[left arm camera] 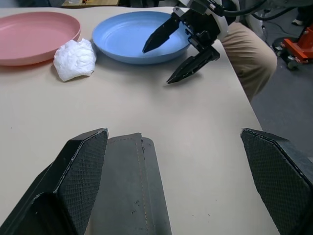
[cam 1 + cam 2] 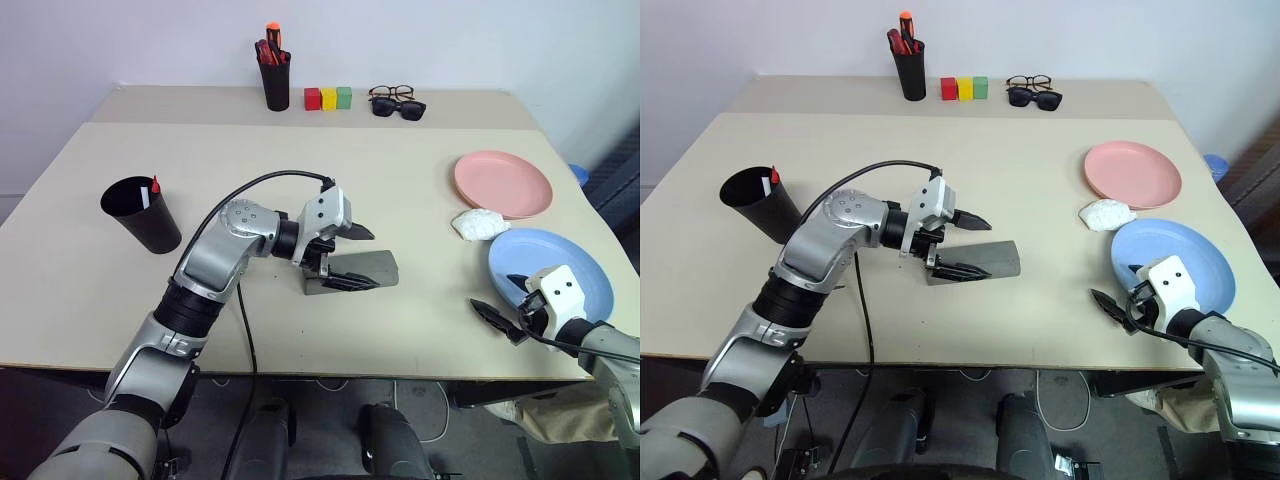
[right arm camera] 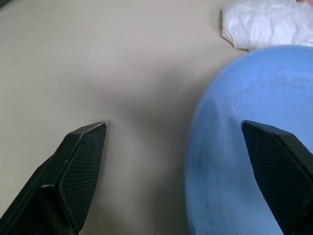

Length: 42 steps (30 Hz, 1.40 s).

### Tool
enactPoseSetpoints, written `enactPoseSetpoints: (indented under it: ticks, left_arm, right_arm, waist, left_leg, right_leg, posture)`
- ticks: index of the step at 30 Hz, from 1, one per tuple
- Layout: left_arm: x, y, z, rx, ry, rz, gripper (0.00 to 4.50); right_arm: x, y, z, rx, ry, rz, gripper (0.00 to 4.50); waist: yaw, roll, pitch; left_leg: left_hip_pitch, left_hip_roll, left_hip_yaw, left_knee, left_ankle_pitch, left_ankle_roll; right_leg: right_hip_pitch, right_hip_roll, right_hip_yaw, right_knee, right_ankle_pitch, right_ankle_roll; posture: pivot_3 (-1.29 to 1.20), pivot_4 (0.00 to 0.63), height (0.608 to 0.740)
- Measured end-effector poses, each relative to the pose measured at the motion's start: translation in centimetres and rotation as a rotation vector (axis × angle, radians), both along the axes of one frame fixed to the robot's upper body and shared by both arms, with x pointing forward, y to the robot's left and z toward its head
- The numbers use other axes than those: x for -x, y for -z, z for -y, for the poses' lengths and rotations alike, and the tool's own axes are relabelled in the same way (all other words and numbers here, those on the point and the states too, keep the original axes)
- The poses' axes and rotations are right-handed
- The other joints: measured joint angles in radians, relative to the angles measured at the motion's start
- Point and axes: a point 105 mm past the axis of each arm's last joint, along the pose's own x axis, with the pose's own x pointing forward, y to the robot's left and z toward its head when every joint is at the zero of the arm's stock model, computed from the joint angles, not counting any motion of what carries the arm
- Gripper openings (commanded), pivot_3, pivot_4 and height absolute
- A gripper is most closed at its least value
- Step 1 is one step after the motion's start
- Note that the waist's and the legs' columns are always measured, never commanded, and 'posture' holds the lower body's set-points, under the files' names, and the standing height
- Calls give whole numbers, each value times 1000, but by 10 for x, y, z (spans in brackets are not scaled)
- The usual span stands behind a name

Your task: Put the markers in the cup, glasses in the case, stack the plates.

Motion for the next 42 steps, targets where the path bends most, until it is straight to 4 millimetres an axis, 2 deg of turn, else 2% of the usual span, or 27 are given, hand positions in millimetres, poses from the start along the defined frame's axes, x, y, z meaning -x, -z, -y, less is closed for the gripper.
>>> enactPoseSetpoints:
  ticks: [2, 5, 11, 12, 30, 34, 42]
  left_arm:
    - [0, 0, 1, 4, 0, 1, 4446]
    - [0, 0, 2, 5, 0, 1, 4500]
    - [0, 2, 4, 2, -7, 0, 4500]
    - [0, 2, 4, 2, -9, 0, 4500]
    - [0, 9, 2, 3, -32, -7, 4500]
    - [-1, 9, 3, 6, -42, -2, 4500]
    - [1, 7, 4, 19, -53, 12, 4500]
  right_arm:
    - [0, 0, 1, 9, 5, -1, 4500]
    - [0, 0, 2, 16, 10, -1, 3599]
    - [-2, 1, 8, 34, 23, -2, 409]
    - [-2, 0, 9, 39, 25, 4, 30]
    - [-8, -8, 21, 129, 62, 81, 30]
    - [-18, -25, 17, 159, 66, 150, 30]
    - [-52, -79, 2, 240, 31, 326, 30]
  waist:
    - [0, 0, 0]
    - [0, 0, 0]
    - [0, 0, 0]
    - [0, 0, 0]
    - [-1, 0, 0]
    - [-2, 0, 0]
    - [-3, 0, 0]
  left_leg:
    - [0, 0, 0, 0, 0, 0]
    - [0, 0, 0, 0, 0, 0]
    - [0, 0, 0, 0, 0, 0]
    - [0, 0, 0, 0, 0, 0]
    - [0, 0, 0, 0, 0, 0]
    - [0, 0, 0, 0, 0, 0]
    - [0, 0, 0, 0, 0, 0]
  right_leg:
    - [0, 0, 0, 0, 0, 0]
    - [0, 0, 0, 0, 0, 0]
    - [0, 0, 0, 0, 0, 0]
    - [0, 0, 0, 0, 0, 0]
    - [0, 0, 0, 0, 0, 0]
    - [0, 0, 0, 0, 0, 0]
    - [0, 0, 0, 0, 0, 0]
  posture:
    - [0, 150, 740]
    - [0, 150, 740]
    - [0, 150, 740]
    - [0, 150, 740]
    - [0, 150, 740]
    - [0, 150, 740]
    - [0, 150, 740]
